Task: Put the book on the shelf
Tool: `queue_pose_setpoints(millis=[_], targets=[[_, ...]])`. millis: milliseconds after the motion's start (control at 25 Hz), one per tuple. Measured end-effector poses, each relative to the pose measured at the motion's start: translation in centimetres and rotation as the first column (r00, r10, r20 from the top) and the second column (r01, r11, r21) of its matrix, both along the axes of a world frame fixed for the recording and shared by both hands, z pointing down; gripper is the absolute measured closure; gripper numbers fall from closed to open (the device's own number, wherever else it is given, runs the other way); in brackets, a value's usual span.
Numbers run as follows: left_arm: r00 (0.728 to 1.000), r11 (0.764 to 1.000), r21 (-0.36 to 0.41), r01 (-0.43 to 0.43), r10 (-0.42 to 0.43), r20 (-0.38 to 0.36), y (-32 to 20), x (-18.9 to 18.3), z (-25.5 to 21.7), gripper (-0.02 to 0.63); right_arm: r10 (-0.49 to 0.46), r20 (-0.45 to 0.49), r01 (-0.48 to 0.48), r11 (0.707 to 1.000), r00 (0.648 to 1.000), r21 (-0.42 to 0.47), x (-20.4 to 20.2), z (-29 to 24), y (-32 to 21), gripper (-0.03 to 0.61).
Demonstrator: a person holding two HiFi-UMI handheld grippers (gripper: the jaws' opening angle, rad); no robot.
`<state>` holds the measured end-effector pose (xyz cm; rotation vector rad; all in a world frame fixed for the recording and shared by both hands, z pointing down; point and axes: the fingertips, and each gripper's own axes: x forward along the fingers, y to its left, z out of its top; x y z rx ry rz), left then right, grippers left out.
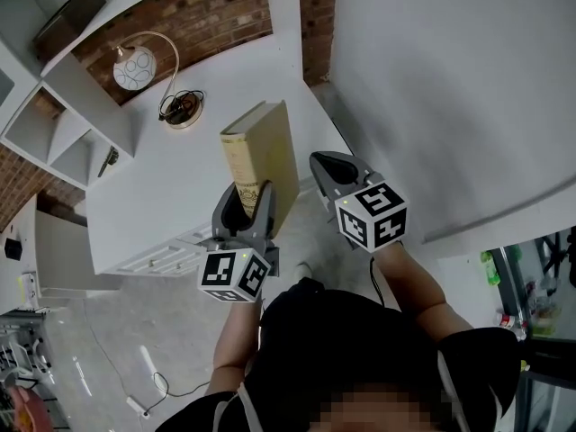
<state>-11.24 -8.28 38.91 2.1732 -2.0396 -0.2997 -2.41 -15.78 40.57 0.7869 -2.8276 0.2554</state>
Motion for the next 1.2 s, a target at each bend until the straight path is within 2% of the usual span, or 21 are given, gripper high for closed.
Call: queue_pose_setpoints(millis=[640,840,1200], targets=[[1.000,0.999,0.048,0.003,-0.003,0.006,-3.6,-5.9,-2.1,0.408,0.009,-0.003,-0.009,1.000,1.000,0.017,-5.9,-1.3,-4.4,0.583],[1.000,0.998,0.069,0.006,-0.005,-0.024,-4.1,-7.6,-2.3,0.408,0.028,-0.029,-0.027,1.000,0.999,0.012,-6.7,-1.2,-5.1,0.583],[0.999,0.996,0.090,0.028,-0.026,-0.019,-4.6,-8.9,-3.2,0.408,0.035,-0.041,-0.034,0.999,0.999,0.015,-8.1,-1.7,-6.5,0.583]])
